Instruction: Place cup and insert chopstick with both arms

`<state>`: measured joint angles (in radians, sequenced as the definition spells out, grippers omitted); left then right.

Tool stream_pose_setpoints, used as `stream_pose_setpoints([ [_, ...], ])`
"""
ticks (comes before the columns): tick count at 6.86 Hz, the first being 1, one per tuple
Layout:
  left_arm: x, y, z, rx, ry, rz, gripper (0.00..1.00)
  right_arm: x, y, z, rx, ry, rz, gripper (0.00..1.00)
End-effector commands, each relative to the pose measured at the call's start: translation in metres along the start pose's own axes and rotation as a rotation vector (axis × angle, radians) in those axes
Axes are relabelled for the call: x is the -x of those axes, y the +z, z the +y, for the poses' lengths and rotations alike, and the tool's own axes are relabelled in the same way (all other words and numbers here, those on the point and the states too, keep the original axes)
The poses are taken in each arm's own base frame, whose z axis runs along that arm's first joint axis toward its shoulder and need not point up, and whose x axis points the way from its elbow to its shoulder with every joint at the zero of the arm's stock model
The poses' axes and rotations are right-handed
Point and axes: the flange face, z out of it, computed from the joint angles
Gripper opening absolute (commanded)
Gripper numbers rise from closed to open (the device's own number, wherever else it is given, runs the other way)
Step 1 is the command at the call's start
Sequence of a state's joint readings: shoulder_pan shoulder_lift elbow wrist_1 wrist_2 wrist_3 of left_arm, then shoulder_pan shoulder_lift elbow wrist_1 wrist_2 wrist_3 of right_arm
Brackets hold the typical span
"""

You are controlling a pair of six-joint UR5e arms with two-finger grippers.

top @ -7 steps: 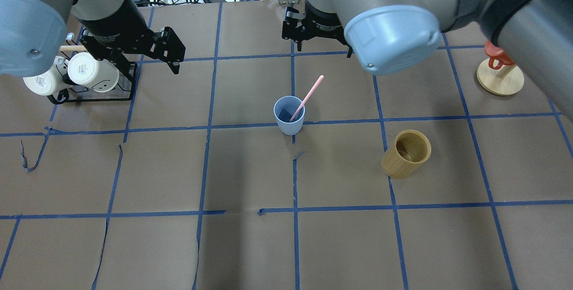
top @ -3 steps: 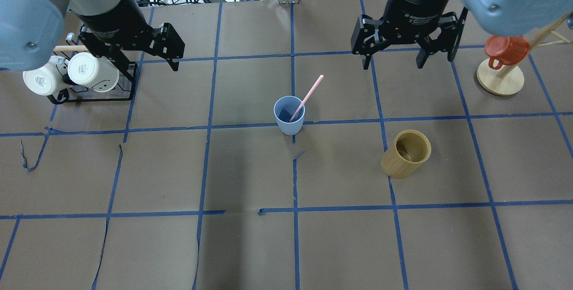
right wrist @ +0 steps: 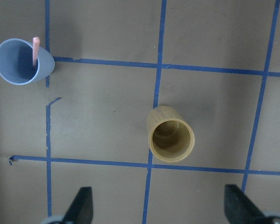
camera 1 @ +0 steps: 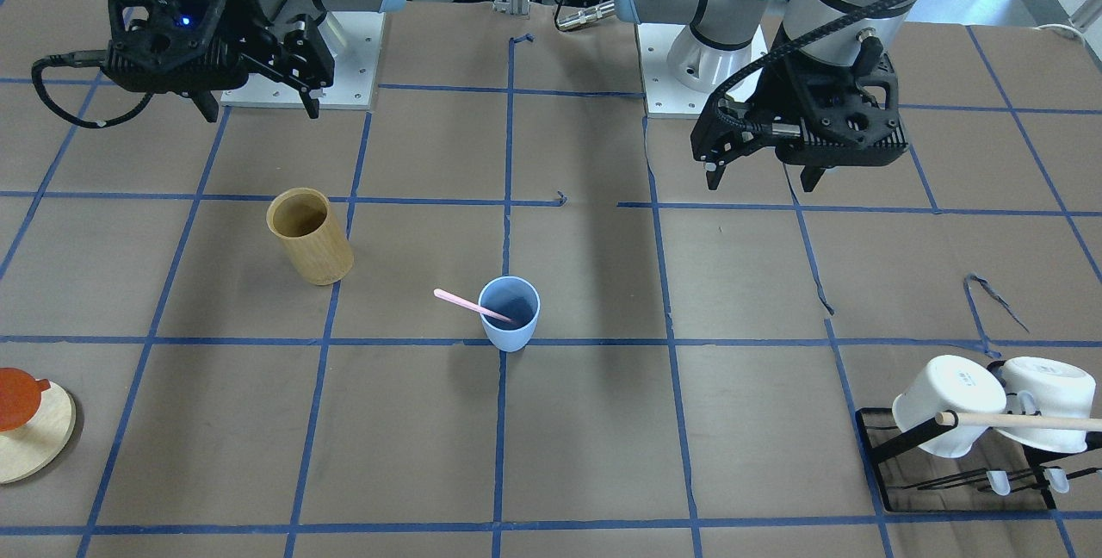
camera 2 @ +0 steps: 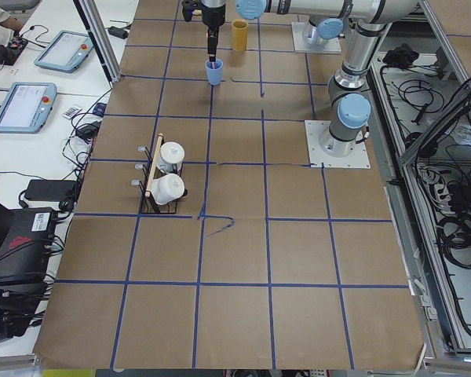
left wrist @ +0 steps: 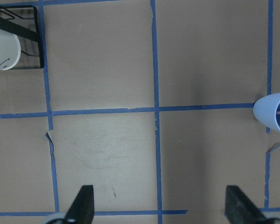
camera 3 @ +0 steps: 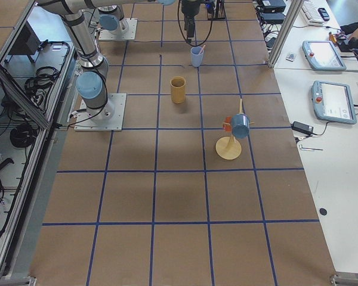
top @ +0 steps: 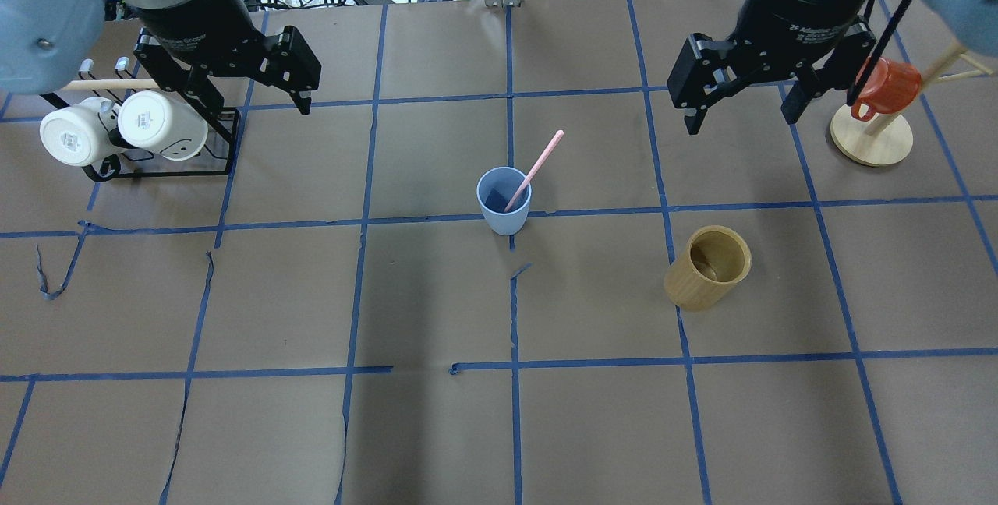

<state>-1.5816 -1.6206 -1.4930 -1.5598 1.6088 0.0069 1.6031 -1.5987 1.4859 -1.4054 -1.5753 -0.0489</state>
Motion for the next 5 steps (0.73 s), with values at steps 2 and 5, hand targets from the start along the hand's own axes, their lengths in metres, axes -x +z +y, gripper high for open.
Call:
stream_pose_setpoints([
  [2,-0.0002,-0.0027,0.0006,-0.004,-0.002,0.003,1.00,-0.0083,0.0041,0.0071,0.021,0.004,0.005,1.00],
  [5,-0.0003,-0.0020,0.0014,-0.002,-0.002,0.004,1.00,-0.0090,0.0051,0.0073,0.026,0.015,0.005,1.00],
])
